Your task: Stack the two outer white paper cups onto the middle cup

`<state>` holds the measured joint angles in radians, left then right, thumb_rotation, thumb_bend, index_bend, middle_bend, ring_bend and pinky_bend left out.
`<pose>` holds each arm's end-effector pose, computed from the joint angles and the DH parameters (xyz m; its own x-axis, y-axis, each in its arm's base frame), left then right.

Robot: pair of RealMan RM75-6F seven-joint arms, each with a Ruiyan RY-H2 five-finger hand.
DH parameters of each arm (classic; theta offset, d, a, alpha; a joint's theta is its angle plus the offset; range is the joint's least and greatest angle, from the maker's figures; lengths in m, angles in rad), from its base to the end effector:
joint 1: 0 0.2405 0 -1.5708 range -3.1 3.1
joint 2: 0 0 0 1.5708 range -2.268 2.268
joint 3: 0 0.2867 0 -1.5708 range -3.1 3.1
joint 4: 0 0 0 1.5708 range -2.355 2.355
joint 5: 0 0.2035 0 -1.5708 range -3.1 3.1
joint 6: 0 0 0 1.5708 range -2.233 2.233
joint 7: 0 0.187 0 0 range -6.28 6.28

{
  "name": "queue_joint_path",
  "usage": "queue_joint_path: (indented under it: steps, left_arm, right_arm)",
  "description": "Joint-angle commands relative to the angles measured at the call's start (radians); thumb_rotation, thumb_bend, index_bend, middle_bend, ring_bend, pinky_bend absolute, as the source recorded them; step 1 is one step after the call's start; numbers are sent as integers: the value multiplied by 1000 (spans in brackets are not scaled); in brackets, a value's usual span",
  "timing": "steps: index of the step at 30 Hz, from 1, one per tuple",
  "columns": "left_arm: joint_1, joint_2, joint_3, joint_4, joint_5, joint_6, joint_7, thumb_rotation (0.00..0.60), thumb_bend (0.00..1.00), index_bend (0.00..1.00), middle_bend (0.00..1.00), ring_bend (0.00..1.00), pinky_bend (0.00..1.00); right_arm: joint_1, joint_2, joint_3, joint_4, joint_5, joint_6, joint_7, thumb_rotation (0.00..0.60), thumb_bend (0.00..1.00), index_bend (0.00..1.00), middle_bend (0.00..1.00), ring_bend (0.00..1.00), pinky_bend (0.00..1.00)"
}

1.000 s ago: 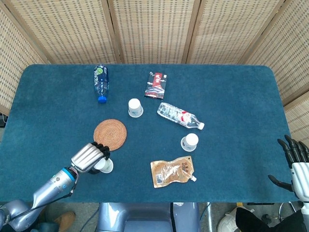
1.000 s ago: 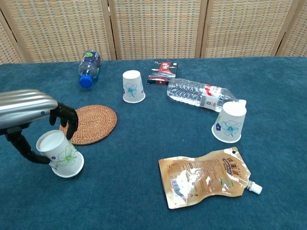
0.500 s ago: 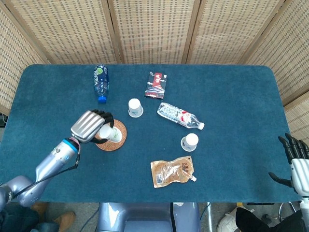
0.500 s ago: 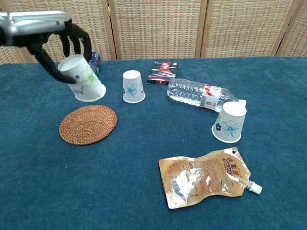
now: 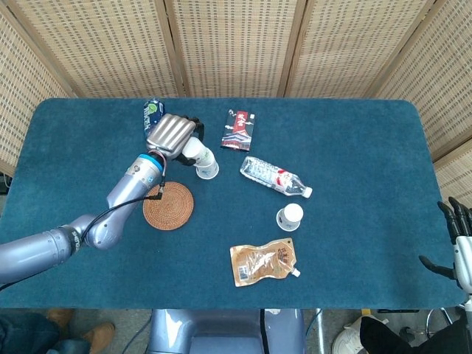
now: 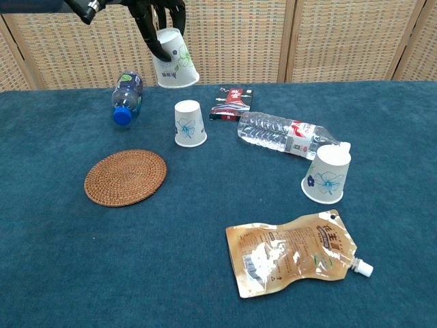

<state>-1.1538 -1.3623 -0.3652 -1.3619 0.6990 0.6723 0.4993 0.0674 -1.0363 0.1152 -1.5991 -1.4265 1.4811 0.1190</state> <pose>-0.0303 0.5267 0.0633 0.5312 0.1539 0.8331 0.8028 -0.4055 -0.4370 -0.3505 -0.2326 0.2264 0.3627 0.0673 0.9295 -0.9309 0.0730 0.3579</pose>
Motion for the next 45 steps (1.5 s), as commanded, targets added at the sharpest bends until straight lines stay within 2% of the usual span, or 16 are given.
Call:
queue_joint_path:
  steps: [1,6,13,21,23,25,26,27,29,34,37,39,44,45]
  left_arm:
    - [-63,-69,33,109,-80,-40,29,600,193,516,377,371,402]
    - [-106,-142,61,244,-139,-87,15,600,193,512,377,371,399]
    - [-142,-200,88,371,-193,-141,5,600,194,501,367,371,383]
    - [-165,-225,106,432,-211,-175,-21,600,178,476,351,353,365]
    - [-167,-231,109,439,-210,-174,-26,600,147,415,304,297,337]
    - [-168,-242,109,446,-195,-169,-44,600,71,260,179,167,266]
    - [-166,-245,105,445,-187,-172,-58,600,30,148,93,83,205]
    - [-164,-245,97,438,-178,-181,-78,600,3,60,28,24,148]
    - [-156,-234,84,422,-141,-185,-114,600,0,2,0,0,97]
    - [-126,-191,65,359,-65,-156,-183,600,0,0,0,0,70]
    - [-89,-141,56,282,-16,-116,-224,600,0,0,0,0,16]
    - [-56,-108,54,231,18,-75,-247,600,0,0,0,0,0]
    - [147,48,104,-25,139,198,-284,600,0,0,0,0,0]
    - [159,56,108,-41,143,214,-286,600,0,0,0,0,0]
  right_arm:
    - [0,-3,4,4,9,-2,-2,600,0,0,0,0,0]
    - [4,-9,9,9,24,-12,-11,600,0,0,0,0,0]
    - [5,-14,11,11,31,-13,-28,600,0,0,0,0,0]
    - [2,-15,13,10,36,-9,-36,600,0,0,0,0,0]
    - [1,-15,14,10,35,-7,-36,600,0,0,0,0,0]
    - [0,-14,14,8,33,-5,-37,600,0,0,0,0,0]
    - [0,-14,13,8,33,-4,-36,600,0,0,0,0,0]
    - [-1,-14,13,7,31,-3,-37,600,0,0,0,0,0]
    - [-1,-14,12,6,29,-3,-39,600,0,0,0,0,0]
    - [-2,-13,11,6,30,-6,-36,600,0,0,0,0,0]
    - [-1,-13,11,7,31,-9,-34,600,0,0,0,0,0]
    - [-1,-13,11,9,30,-9,-33,600,0,0,0,0,0]
    - [8,-21,0,14,15,-28,-42,600,0,0,0,0,0]
    - [9,-21,-1,14,14,-29,-43,600,0,0,0,0,0]
